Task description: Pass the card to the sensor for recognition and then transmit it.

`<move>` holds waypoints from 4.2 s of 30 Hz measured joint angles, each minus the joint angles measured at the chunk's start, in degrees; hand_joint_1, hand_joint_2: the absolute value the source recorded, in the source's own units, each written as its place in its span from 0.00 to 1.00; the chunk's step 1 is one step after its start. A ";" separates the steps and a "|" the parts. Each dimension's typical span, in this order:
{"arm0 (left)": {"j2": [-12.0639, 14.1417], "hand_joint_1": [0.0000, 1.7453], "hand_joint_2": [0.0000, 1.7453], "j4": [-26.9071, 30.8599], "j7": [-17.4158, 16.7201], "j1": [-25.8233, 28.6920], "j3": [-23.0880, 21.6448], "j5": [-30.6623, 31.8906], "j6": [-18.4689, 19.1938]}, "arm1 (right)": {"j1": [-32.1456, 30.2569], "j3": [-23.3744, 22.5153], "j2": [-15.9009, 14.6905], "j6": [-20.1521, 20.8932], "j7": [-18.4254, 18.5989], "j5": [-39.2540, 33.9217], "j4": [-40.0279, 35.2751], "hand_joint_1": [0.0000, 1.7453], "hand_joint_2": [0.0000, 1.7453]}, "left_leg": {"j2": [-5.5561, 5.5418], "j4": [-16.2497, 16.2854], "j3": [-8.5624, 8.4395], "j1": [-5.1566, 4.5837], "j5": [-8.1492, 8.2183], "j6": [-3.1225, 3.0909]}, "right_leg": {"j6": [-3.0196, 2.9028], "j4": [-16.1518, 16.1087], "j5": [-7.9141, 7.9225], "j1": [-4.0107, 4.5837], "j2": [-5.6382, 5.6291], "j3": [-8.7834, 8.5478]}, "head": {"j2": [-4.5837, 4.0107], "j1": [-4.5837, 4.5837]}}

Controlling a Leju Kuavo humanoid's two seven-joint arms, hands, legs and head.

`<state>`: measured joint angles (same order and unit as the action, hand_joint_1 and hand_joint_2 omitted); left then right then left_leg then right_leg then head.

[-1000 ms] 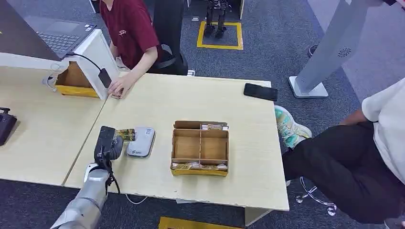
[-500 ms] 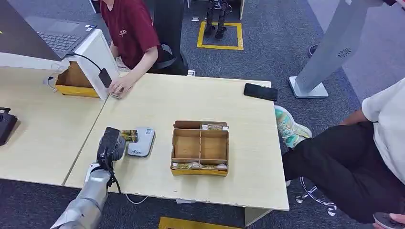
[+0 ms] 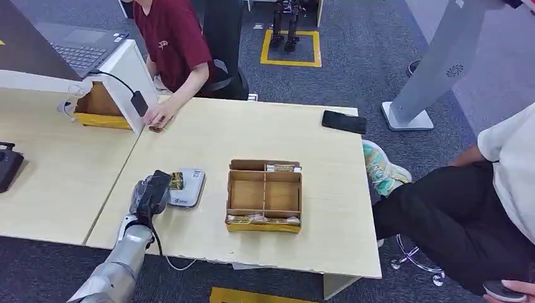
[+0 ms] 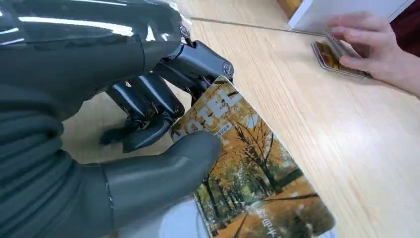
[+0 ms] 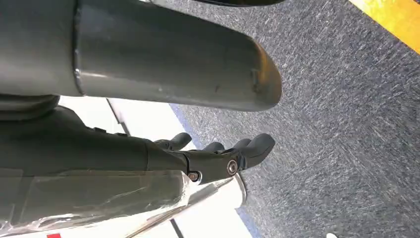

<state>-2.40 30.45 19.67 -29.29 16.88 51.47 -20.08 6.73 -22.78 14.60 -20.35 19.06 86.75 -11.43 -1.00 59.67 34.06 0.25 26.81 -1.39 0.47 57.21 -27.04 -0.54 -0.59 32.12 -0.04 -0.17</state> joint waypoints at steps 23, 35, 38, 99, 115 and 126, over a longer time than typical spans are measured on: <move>0.42 1.00 1.00 -1.40 0.91 -0.24 -1.05 -1.26 1.11 | 0.30 1.92 0.00 0.22 0.72 0.00 0.00 0.00 0.00 | -0.12 -0.04 -0.22 -0.01 -0.07 0.04 | -0.01 0.06 0.00 0.00 0.10 -0.23 | 0.00 0.00; -0.67 1.00 1.00 0.91 12.97 0.49 5.43 -22.29 18.98 | 0.36 2.36 0.00 0.31 0.85 0.00 0.00 0.00 0.00 | -0.10 -0.03 -0.16 0.00 -0.12 0.05 | -0.07 0.09 0.04 0.00 0.09 -0.12 | 0.00 0.02; -1.95 1.00 1.00 4.75 13.94 1.26 7.58 -28.66 22.75 | 0.35 2.36 0.00 0.28 0.94 0.00 0.00 0.00 0.00 | -0.08 -0.03 0.00 0.00 -0.15 0.08 | -0.10 0.10 0.09 0.00 0.07 0.05 | 0.00 0.00; -8.96 1.00 1.00 7.80 20.35 -6.30 1.44 -20.19 -19.63 | 1.68 9.90 0.00 2.93 3.24 0.00 0.02 0.00 0.00 | 0.01 0.00 0.17 -0.01 -0.20 0.03 | -0.12 0.11 0.15 0.00 0.01 0.27 | 0.00 0.00; -8.57 0.00 1.00 6.40 18.03 -7.11 0.98 -24.67 -13.59 | 1.67 9.90 0.00 2.88 3.76 -0.02 0.02 0.00 0.00 | 0.00 0.00 0.18 -0.01 -0.20 0.03 | -0.12 0.11 0.15 0.00 0.01 0.27 | 0.00 0.00; -8.81 0.00 1.00 6.97 9.56 -7.08 0.78 -32.64 15.90 | 1.57 9.31 -0.09 2.30 3.74 -0.20 0.02 0.00 0.00 | 0.00 0.00 0.19 -0.02 -0.20 0.03 | -0.12 0.11 0.15 -0.01 0.00 0.27 | 0.00 0.00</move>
<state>-11.21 37.42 29.23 -36.37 17.66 18.83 -4.18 8.30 -13.46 14.51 -18.05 22.80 86.55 -11.41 -1.00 59.68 34.24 0.23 26.62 -1.36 0.35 57.32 -26.89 -0.55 -0.59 32.39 -0.04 -0.17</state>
